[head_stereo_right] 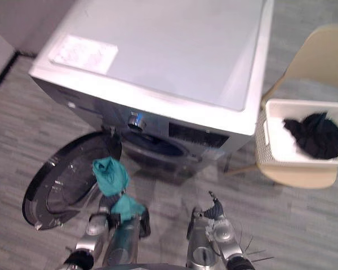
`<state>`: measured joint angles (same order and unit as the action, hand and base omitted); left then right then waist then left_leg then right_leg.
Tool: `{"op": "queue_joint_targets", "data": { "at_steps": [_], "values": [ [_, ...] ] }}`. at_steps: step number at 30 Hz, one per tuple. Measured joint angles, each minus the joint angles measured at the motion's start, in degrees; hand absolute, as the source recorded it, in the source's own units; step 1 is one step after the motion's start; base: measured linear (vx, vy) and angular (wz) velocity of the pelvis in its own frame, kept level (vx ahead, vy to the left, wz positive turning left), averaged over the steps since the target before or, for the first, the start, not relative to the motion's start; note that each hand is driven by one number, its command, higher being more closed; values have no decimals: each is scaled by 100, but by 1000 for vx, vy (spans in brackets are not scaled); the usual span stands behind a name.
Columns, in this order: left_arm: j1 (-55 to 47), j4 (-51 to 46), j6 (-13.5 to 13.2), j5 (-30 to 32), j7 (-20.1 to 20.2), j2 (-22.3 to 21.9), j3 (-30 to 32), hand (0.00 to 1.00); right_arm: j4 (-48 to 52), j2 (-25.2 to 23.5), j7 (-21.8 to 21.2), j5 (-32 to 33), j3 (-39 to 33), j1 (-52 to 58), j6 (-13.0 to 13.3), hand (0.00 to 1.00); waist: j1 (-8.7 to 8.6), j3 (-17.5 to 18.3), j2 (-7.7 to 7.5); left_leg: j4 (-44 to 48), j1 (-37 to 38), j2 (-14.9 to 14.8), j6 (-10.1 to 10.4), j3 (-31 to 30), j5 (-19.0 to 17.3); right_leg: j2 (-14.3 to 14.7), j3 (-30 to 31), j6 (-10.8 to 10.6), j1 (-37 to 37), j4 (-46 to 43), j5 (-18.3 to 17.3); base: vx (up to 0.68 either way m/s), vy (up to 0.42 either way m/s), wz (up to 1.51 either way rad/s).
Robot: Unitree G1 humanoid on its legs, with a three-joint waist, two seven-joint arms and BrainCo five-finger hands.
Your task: Pick up the laundry basket with both hands and put the clothes into the washing machine.
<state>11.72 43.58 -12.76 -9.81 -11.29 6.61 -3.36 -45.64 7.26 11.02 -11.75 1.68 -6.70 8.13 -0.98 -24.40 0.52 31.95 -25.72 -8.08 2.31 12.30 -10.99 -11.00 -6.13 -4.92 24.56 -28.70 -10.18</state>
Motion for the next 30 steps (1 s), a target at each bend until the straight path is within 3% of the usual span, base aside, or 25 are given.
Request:
{"op": "queue_joint_targets", "data": {
  "at_steps": [1, 3, 7, 9, 13, 17, 20, 24, 25, 28, 30],
  "values": [
    [101, -51, -3, -115, -32, 29, 4, 100, 36, -7, 36, 21, 0, -120, -10, 0, 0, -112, 2, 168, -123, -35, -82, 49, -55, -1, 56, -17, 153, -142, -10, -157, 93, -56],
    [573, -344, -137, -707, -157, 7, 141, 100, 731, -90, 171, 176, 20, -311, -70, 0, 0, -271, 1, 1148, -818, -415, -187, 266, -717, 179, 360, -165, 1032, -957, -189, -193, 79, -84],
    [1334, -580, -183, -1322, -193, -151, 244, 100, 1367, -202, 362, 286, 60, -479, -81, 0, -24, -427, -163, 2309, -1648, -697, -314, 448, -1272, 199, 666, -205, 2133, -2139, -602, -157, 24, -47],
    [1739, -1049, -242, -1674, -284, -290, 473, 100, 1782, -298, 403, 399, 74, -679, -88, 0, -114, -559, -183, 3175, -2302, -963, -380, 504, -1636, 301, 904, -219, 2936, -2922, -794, -167, 21, -48],
    [2498, -1473, -259, -2137, -406, -270, 885, 100, 2508, -365, 505, 448, 65, -642, -81, 0, -191, -625, -192, 4191, -3201, -1281, -456, 526, -1997, 498, 1180, -239, 4029, -3885, -980, -106, -23, -36],
    [3727, -1867, -265, -2492, -621, 789, 1287, 100, 3711, -456, 487, 466, 45, -293, 54, 0, -403, -684, -246, 4959, -4108, -1514, -456, 334, -2150, 640, 1224, -206, 4970, -4651, -1114, -94, -88, -13],
    [4631, -1968, -285, -2613, -790, 1424, 1216, 100, 4079, -465, 351, 629, -75, -119, 193, 0, -455, -687, -249, 5248, -4602, -1591, -454, 170, -2151, 680, 1159, -165, 5393, -4936, -1148, -87, -95, 2],
    [5566, -2128, -407, -2604, -1040, 1825, 752, 100, 4381, -458, 213, 738, -174, 50, 288, 0, -466, -689, -250, 5343, -5029, -1608, -452, 59, -2142, 685, 1097, -140, 5749, -5007, -1133, -57, -59, -1],
    [5973, -2111, -413, -2548, -1081, 1953, 518, 0, 4488, -460, 96, 858, -208, 95, 324, 0, -474, -691, -255, 5356, -5167, -1607, -451, 28, -2130, 684, 1075, -135, 5858, -5005, -1124, 0, 0, 0],
    [6854, -1911, -416, -2180, -1121, 2162, 16, 0, 4577, -460, -95, 1107, -308, 112, 469, 0, -472, -712, -294, 5358, -5362, -1600, -463, 11, -2124, 683, 1055, -147, 6021, -4974, -1116, 4, -6, -5],
    [7497, -1307, -229, -1513, -1098, 2193, -315, 0, 4593, -460, -157, 1232, -378, 113, 495, 0, -477, -719, -307, 5336, -5462, -1585, -465, -30, -2122, 666, 992, -149, 6060, -4922, -1114, 32, 15, -4]
  ]
}}
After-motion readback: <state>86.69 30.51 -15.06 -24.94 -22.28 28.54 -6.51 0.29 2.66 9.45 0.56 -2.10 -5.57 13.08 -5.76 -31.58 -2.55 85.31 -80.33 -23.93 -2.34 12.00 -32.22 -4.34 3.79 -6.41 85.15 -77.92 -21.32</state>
